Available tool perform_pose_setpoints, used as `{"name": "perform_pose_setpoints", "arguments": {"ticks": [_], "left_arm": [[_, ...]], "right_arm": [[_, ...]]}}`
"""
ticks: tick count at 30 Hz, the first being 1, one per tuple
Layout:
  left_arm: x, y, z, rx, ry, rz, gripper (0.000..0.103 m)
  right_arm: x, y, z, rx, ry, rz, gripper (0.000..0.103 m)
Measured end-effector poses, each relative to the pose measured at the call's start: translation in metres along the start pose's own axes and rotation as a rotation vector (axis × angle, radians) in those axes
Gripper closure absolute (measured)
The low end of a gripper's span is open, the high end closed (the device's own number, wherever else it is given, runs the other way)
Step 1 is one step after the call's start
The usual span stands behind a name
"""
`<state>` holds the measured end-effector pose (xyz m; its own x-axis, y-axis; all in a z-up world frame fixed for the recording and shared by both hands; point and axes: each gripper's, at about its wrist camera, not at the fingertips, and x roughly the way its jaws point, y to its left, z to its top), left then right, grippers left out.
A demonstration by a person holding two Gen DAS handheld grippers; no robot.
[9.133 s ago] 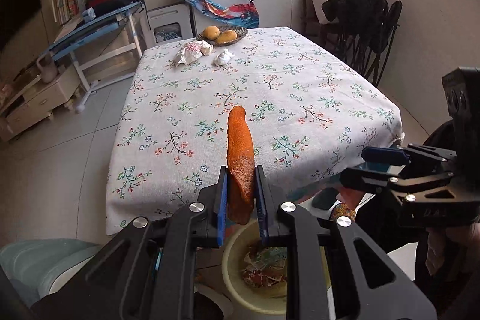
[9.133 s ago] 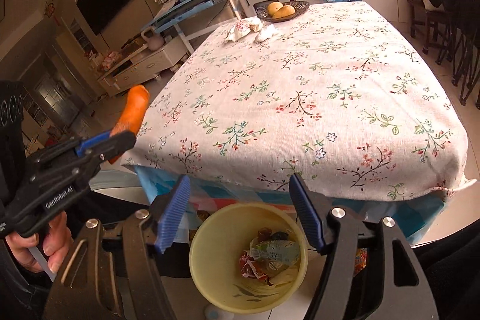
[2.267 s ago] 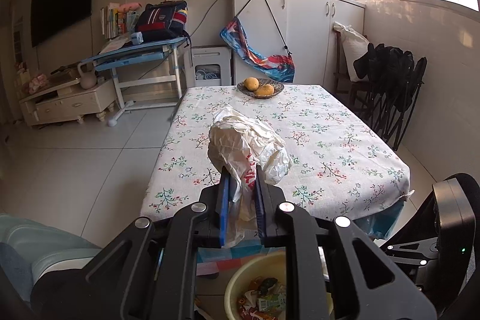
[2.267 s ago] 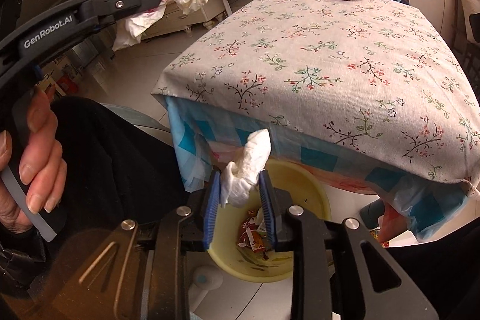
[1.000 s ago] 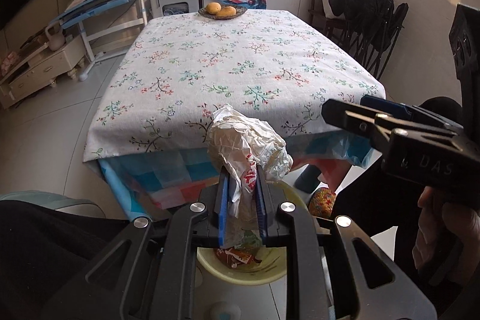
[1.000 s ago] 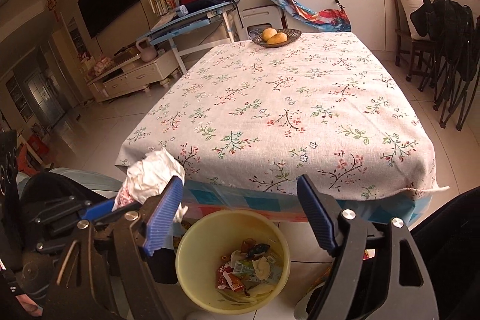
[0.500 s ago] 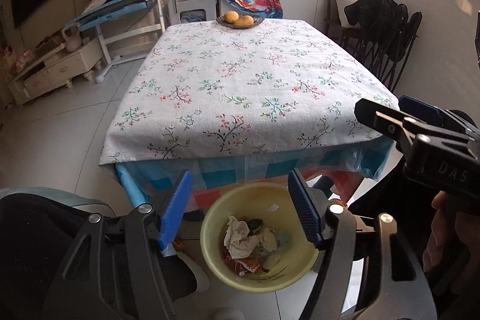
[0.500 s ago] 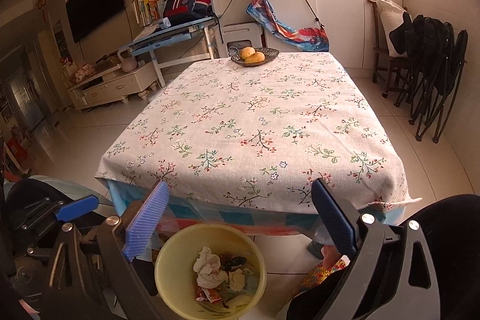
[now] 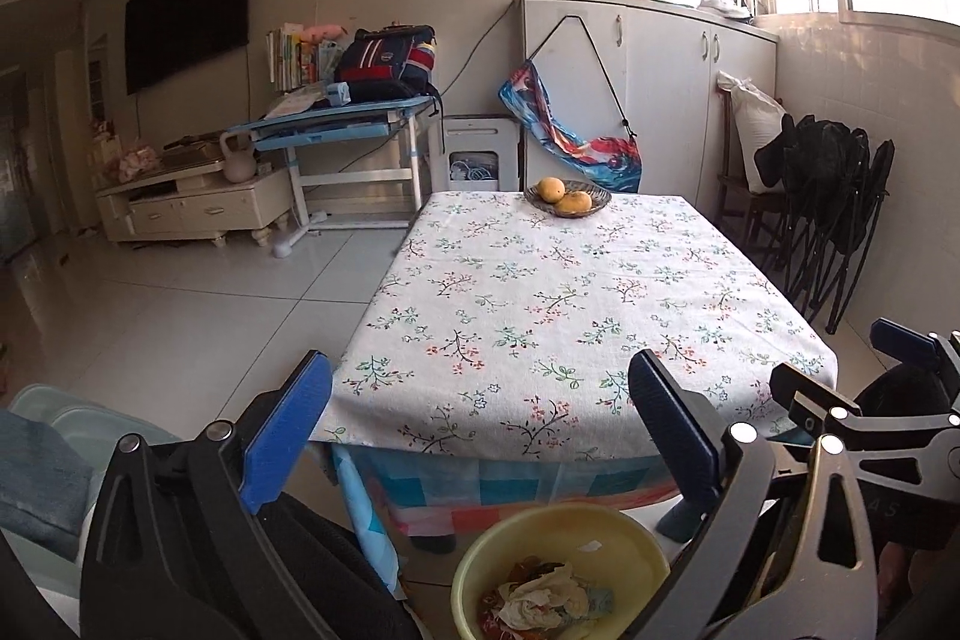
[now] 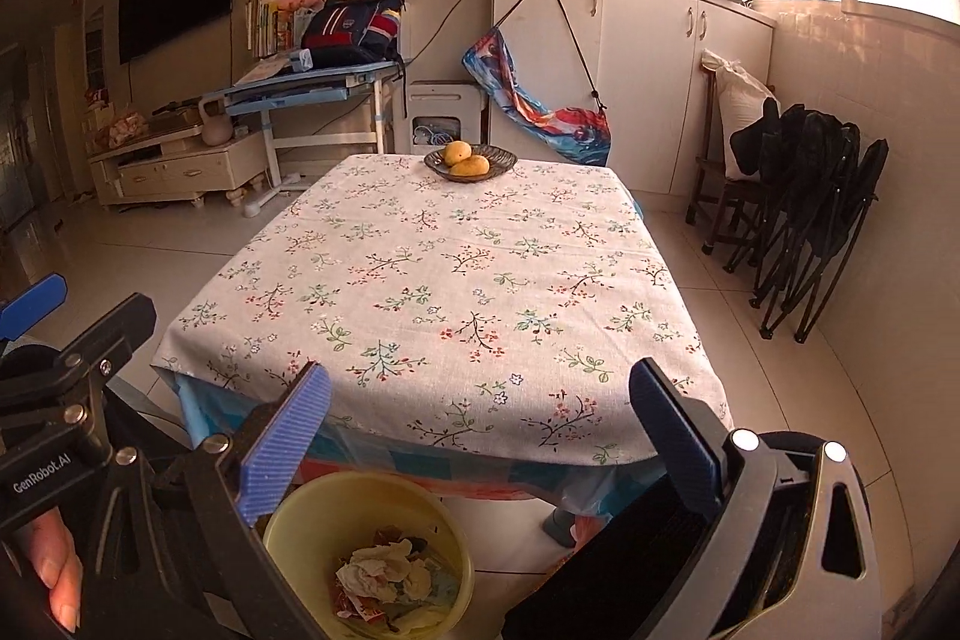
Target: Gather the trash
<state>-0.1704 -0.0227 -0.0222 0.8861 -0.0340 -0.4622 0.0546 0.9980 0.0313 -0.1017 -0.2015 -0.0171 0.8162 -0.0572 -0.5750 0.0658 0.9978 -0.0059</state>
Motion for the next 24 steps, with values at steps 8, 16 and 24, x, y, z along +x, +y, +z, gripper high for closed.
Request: {"name": "perform_pose_setpoints", "arguments": {"ticks": [8,16,24], "left_arm": [[-0.009,0.011,0.008,-0.041,-0.018,0.038,0.007],[-0.012,0.009,0.01,-0.04,-0.025,0.054,0.007],[-0.009,0.005,0.008,-0.019,-0.02,0.071,0.007]], "right_arm": [[-0.009,0.005,0.006,0.004,-0.012,0.007,0.007],[-0.017,0.011,0.011,0.003,-0.031,0.017,0.007],[-0.019,0.013,0.011,0.008,-0.039,0.006,0.007]]}}
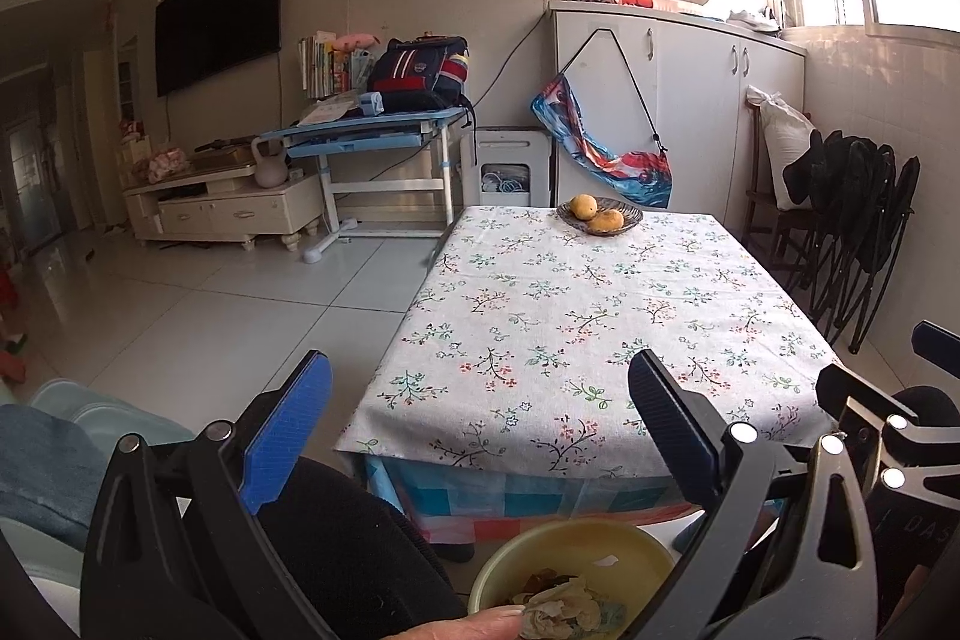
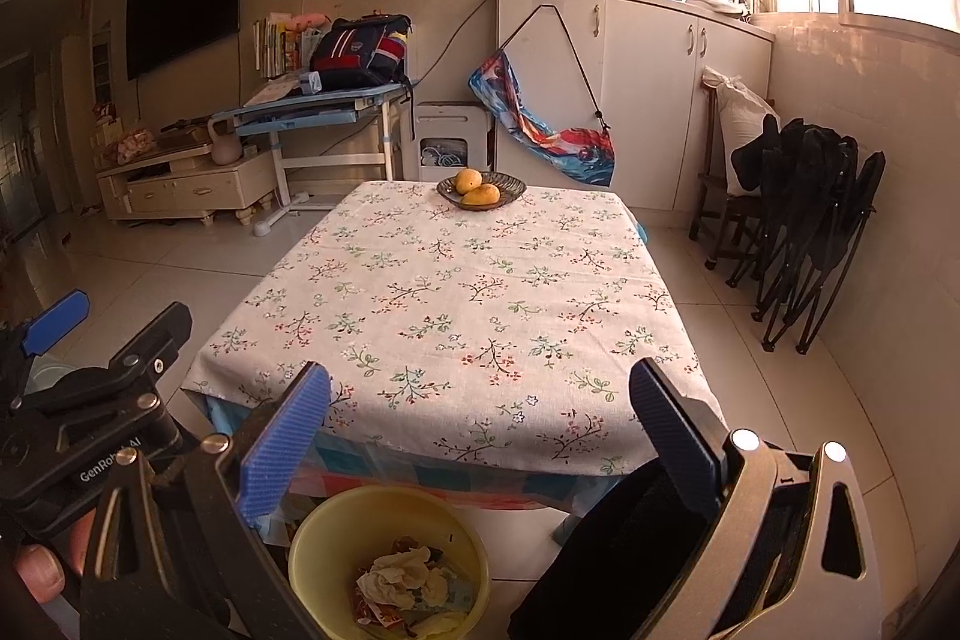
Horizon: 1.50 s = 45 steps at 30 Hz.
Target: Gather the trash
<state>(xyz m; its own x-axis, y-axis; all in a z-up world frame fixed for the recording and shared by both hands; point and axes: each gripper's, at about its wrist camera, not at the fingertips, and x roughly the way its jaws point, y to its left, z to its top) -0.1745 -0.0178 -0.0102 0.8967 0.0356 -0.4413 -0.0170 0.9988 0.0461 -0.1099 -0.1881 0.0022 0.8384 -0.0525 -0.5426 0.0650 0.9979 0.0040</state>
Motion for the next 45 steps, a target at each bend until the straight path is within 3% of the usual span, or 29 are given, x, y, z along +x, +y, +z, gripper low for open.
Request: {"name": "perform_pose_setpoints", "arguments": {"ticks": [10,45], "left_arm": [[0.001,-0.0085,-0.0019,0.037,0.001,0.008,0.007],[0.0037,-0.0044,-0.006,0.032,0.01,0.014,0.007]], "right_arm": [[-0.0011,0.0006,-0.0014,0.003,-0.001,0.001,0.007],[0.0023,0.0019,-0.0036,0.009,0.0,0.008,0.007]]}}
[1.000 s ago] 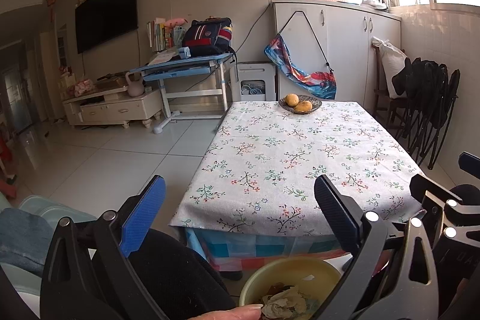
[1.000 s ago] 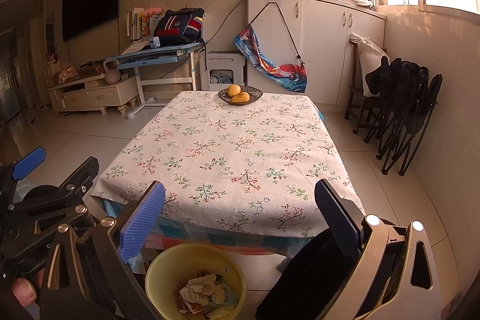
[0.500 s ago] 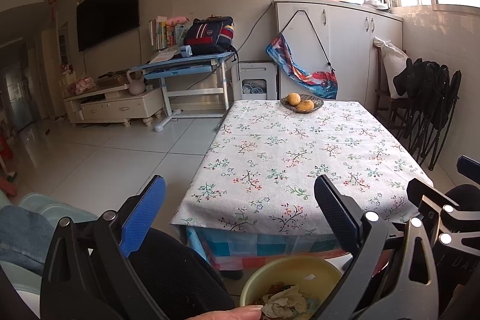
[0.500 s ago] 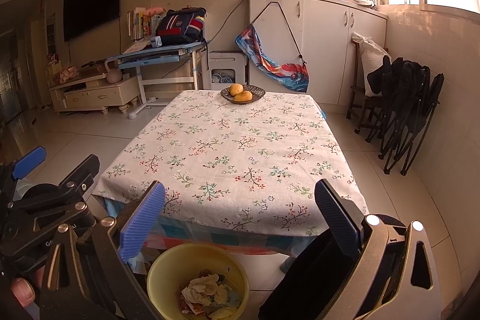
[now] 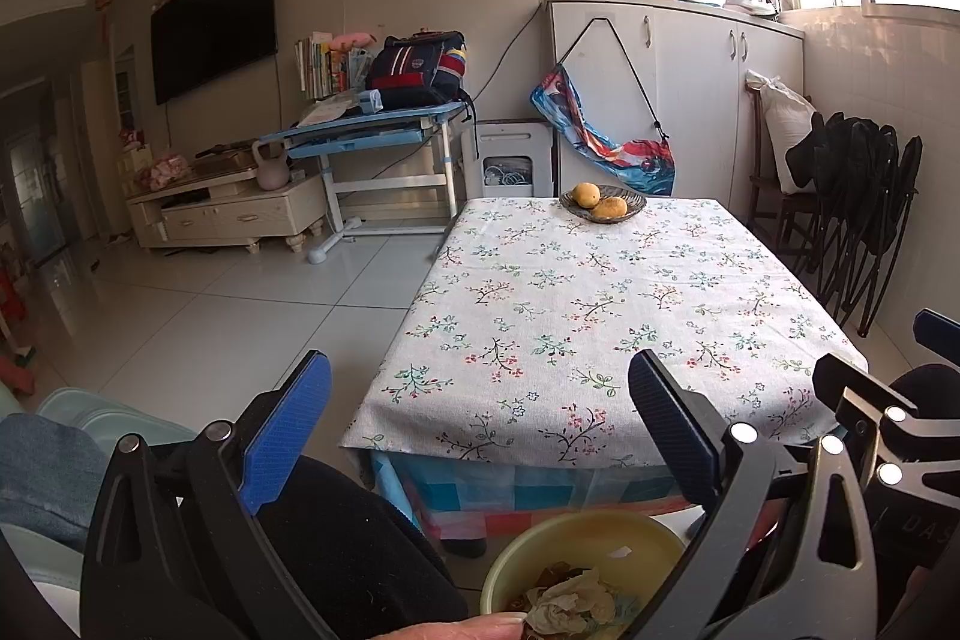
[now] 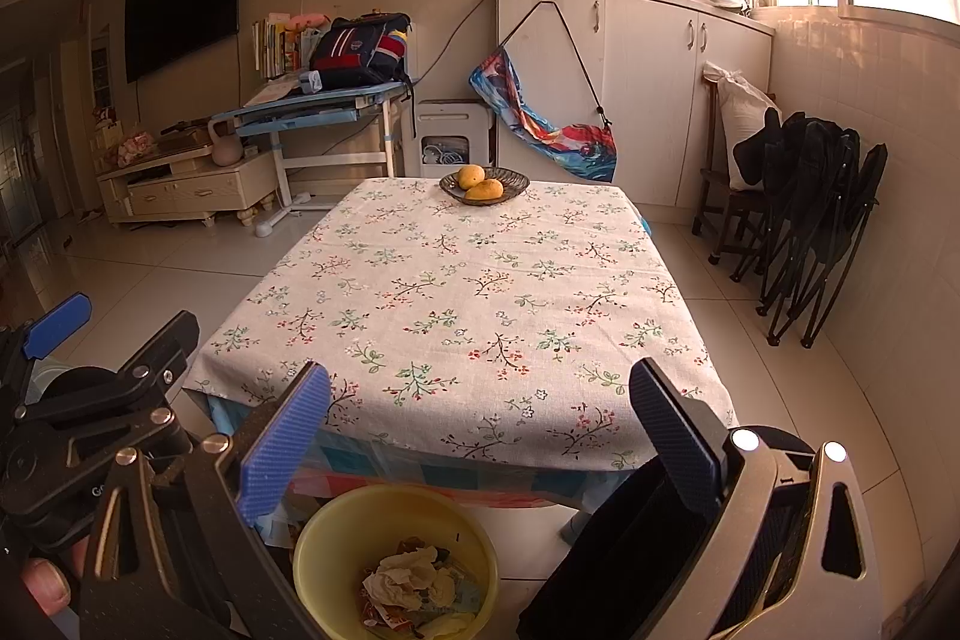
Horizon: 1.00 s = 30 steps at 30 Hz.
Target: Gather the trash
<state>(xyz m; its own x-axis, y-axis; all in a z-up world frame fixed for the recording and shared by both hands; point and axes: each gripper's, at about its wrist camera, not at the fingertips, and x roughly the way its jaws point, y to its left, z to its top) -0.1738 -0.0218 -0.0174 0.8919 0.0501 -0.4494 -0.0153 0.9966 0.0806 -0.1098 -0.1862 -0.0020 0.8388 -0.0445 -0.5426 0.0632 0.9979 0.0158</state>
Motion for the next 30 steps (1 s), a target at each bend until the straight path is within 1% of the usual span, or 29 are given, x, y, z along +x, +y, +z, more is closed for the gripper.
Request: {"name": "perform_pose_setpoints", "arguments": {"ticks": [30], "left_arm": [[0.0002,0.001,-0.0006,-0.002,-0.001,0.0,0.007]], "right_arm": [[0.003,0.0002,-0.0042,-0.001,0.008,-0.003,0.007]]}}
